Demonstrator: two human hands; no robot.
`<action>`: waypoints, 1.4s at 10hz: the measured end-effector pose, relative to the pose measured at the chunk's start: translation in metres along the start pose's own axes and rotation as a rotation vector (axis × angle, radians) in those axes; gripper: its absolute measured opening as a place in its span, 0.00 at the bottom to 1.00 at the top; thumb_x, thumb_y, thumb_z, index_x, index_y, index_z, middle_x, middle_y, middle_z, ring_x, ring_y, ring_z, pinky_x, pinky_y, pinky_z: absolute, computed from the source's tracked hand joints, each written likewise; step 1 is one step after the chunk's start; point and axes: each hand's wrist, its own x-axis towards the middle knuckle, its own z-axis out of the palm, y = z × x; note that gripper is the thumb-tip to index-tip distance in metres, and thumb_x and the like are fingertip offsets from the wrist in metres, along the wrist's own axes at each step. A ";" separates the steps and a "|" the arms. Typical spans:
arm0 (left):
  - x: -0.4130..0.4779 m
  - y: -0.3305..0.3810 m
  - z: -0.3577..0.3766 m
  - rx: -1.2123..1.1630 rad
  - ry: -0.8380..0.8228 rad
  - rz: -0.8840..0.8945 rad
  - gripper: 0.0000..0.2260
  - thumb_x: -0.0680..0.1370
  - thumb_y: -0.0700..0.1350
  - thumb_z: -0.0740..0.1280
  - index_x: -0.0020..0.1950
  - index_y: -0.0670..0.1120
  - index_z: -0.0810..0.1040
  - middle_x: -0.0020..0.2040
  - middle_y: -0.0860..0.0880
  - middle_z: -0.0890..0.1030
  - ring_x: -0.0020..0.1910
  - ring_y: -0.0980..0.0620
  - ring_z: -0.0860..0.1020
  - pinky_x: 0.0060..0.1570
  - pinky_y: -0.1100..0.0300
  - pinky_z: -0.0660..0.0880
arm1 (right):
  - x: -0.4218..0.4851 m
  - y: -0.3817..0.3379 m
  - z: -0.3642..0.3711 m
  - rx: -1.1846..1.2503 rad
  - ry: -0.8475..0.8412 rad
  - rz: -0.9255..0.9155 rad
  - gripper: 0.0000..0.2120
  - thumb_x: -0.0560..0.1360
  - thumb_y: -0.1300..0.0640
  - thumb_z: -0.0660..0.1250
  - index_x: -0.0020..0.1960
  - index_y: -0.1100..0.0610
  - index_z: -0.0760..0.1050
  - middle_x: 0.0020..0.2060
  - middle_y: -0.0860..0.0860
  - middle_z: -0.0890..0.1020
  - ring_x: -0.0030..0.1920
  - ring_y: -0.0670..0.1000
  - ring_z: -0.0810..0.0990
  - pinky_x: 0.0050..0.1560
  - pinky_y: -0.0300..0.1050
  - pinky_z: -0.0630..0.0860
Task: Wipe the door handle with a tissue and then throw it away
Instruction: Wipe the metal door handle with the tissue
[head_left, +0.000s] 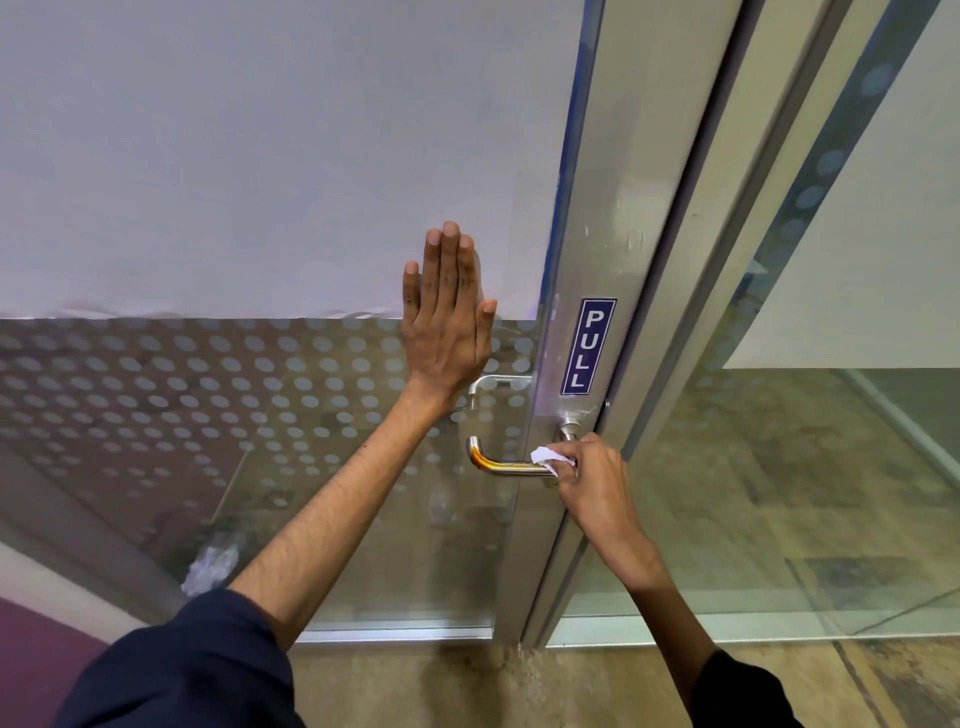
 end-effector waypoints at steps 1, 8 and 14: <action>0.000 0.000 0.000 -0.002 -0.002 0.002 0.26 0.83 0.53 0.39 0.78 0.48 0.32 0.79 0.53 0.29 0.79 0.55 0.34 0.78 0.55 0.34 | 0.001 -0.004 0.001 0.007 -0.018 -0.001 0.09 0.74 0.59 0.71 0.51 0.49 0.85 0.46 0.48 0.86 0.44 0.45 0.80 0.41 0.34 0.70; 0.000 0.000 0.001 0.007 -0.013 -0.010 0.26 0.83 0.53 0.38 0.78 0.48 0.32 0.78 0.53 0.29 0.79 0.55 0.34 0.78 0.54 0.34 | -0.013 -0.038 0.050 -0.270 0.138 -0.284 0.08 0.68 0.57 0.77 0.45 0.47 0.85 0.33 0.46 0.77 0.41 0.53 0.73 0.42 0.47 0.64; 0.000 -0.001 0.000 0.023 -0.021 -0.004 0.27 0.83 0.54 0.38 0.78 0.48 0.32 0.78 0.53 0.29 0.79 0.55 0.33 0.77 0.54 0.32 | 0.006 -0.060 0.071 -0.381 0.245 -0.198 0.10 0.71 0.45 0.73 0.45 0.50 0.86 0.26 0.51 0.80 0.38 0.53 0.75 0.42 0.48 0.57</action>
